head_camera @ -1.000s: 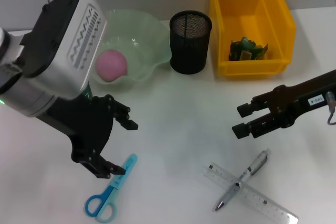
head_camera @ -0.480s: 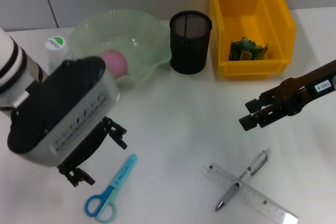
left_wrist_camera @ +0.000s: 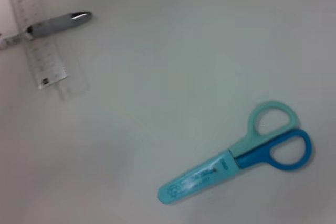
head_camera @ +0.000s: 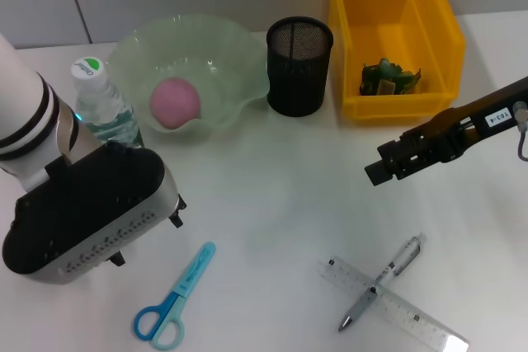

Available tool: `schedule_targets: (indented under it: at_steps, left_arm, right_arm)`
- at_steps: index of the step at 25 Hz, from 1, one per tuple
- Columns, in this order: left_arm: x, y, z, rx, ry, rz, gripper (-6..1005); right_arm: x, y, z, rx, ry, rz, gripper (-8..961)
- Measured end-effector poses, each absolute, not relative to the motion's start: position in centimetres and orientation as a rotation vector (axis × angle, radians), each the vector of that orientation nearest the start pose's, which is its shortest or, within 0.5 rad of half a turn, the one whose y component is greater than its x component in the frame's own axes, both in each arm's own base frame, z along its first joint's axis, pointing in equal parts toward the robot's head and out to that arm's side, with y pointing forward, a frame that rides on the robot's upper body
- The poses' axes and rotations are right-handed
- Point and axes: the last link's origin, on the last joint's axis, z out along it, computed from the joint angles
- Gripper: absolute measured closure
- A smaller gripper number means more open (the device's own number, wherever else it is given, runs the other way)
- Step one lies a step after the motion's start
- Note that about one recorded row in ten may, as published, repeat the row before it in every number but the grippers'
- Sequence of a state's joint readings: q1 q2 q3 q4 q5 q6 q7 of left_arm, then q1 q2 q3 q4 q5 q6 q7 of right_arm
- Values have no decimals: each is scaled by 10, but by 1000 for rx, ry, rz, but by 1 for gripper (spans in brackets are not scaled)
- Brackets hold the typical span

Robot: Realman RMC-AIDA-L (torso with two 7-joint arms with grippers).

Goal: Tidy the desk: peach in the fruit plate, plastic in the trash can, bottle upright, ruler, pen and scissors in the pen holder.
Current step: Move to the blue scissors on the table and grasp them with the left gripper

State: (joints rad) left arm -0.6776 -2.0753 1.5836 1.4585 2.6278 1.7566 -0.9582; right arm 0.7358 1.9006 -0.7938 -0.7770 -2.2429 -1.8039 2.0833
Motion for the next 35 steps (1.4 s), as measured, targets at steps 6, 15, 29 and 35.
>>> schedule_targets:
  at_steps: [6,15,29,35]
  left_arm:
    - [-138,328,-16,-2647,1958,904,167]
    - [-138,318,-22,-2562,2165,794,170]
    - [-135,313,-50,-2408,2365,919,192]
    - [-135,312,-61,-2349,2455,922,203]
  right_arm:
    - [221,366,66,-2892,1203,214,139]
    - [224,365,66,-2876,1214,241,139]
    - [228,362,66,-2882,1195,243,138]
    - [228,361,64,-2893,1177,247,138]
